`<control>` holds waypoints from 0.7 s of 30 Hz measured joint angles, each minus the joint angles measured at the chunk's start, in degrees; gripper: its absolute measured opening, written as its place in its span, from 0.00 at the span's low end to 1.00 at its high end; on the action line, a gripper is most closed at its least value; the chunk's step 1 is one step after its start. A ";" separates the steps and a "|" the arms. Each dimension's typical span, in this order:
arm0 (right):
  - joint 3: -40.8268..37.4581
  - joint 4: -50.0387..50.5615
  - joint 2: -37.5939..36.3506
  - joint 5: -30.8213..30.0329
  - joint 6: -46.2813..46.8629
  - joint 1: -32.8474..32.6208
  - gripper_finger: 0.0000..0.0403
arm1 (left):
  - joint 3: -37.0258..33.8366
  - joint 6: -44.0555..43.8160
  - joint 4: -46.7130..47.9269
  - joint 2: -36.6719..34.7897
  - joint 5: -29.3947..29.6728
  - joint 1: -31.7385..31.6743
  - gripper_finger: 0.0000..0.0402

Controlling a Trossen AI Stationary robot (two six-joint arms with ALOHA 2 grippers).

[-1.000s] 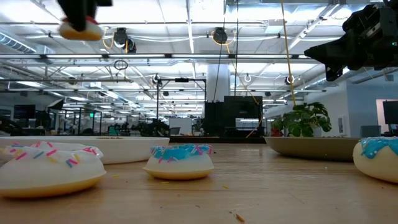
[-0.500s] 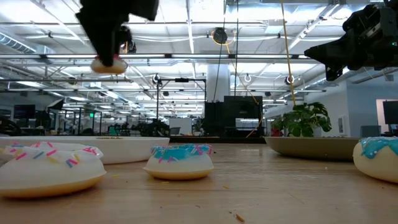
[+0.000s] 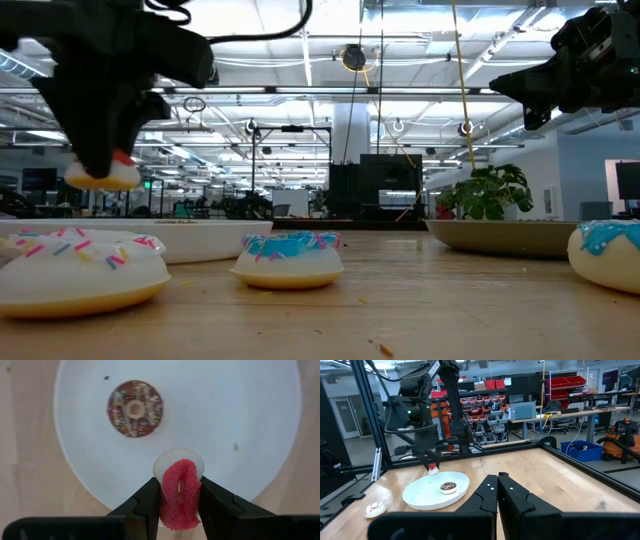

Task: Pick & Place donuts
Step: Put the small orange donut on the white plate

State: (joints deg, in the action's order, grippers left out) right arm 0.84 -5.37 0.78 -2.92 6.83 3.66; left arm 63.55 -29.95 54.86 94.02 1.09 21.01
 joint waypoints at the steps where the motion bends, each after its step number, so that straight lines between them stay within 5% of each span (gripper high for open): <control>1: -0.02 -0.02 0.00 0.00 0.00 -0.02 0.00 | -0.04 -0.02 -0.32 -0.05 0.08 0.47 0.30; 15: -0.02 -0.04 0.00 0.00 0.00 -0.02 0.00 | -0.14 0.23 -2.27 -0.04 4.36 1.30 0.30; 21: -0.02 -0.04 0.02 0.00 0.00 -0.01 0.00 | -3.56 3.08 -10.13 -0.03 2.19 2.53 0.31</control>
State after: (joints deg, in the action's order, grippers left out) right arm 0.82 -5.41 0.80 -2.92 6.83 3.66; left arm 59.99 -26.88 44.73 94.00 3.27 23.54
